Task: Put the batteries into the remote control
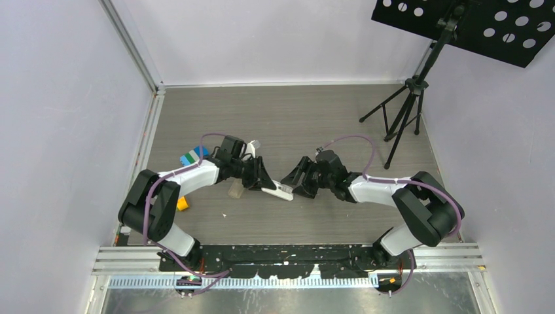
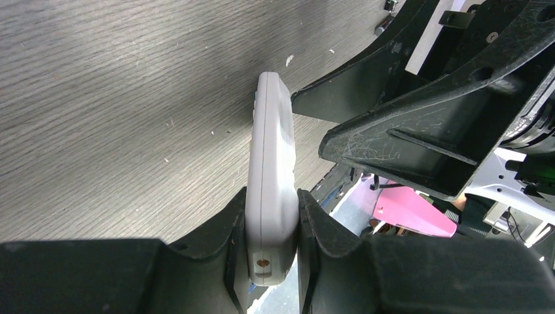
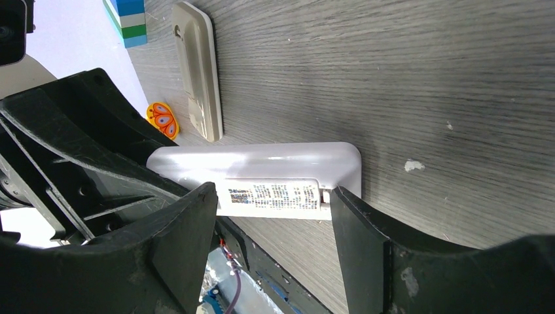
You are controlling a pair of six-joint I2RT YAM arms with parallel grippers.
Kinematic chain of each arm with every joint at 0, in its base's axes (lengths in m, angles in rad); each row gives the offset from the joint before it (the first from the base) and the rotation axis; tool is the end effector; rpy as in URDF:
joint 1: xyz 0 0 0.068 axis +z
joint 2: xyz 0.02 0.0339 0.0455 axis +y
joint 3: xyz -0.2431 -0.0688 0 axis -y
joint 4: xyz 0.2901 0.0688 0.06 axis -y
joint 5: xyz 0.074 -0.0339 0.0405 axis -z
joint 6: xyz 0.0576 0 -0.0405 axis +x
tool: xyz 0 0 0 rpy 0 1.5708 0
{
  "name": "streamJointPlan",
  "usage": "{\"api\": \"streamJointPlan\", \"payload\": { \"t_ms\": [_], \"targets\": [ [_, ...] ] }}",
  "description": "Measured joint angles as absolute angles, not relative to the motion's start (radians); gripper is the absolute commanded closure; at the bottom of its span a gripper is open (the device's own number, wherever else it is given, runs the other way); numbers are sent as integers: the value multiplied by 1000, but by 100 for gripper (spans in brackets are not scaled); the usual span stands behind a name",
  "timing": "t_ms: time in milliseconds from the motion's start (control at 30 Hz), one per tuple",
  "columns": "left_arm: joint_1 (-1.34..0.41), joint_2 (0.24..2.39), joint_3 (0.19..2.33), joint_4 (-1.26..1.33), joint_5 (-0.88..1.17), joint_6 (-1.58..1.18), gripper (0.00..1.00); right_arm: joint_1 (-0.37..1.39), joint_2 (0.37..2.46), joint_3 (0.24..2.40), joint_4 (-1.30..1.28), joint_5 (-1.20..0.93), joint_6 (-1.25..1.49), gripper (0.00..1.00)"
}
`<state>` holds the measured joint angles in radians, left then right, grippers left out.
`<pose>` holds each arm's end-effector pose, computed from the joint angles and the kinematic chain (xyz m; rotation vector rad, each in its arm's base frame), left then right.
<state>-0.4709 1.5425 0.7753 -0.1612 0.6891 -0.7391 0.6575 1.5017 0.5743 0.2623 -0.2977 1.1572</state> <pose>0.2815 -0.1844 0.1035 -0.0415 2.7188 -1.3079 0.2484 0.2131 0.0803 0.4482 2.5056 1.2077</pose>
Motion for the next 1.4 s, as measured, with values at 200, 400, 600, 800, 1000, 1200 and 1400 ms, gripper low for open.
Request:
{"api": "streamJointPlan", "payload": {
  "t_ms": [200, 400, 600, 800, 1000, 1200, 1400],
  "targets": [
    [-466, 1542, 775, -161, 690, -739, 100, 657, 1516, 574, 283, -308, 1173, 30],
    [-459, 1542, 775, -161, 692, -736, 100, 649, 1532, 542, 379, -335, 1226, 29],
    [-455, 1542, 775, -161, 691, -733, 100, 636, 1560, 500, 506, -364, 1273, 29],
    [-453, 1542, 775, -161, 685, -733, 100, 626, 1591, 441, 673, -387, 1310, 29],
    [-456, 1533, 775, -162, 667, -733, 100, 625, 1640, 390, 856, -388, 1336, 29],
    [-457, 1533, 790, -173, 638, -730, 100, 621, 1699, 366, 1003, -388, 1349, 29],
    [-492, 1525, 841, -246, 557, -712, 100, 620, 1716, 360, 1046, -379, 1358, 29]
  ]
}}
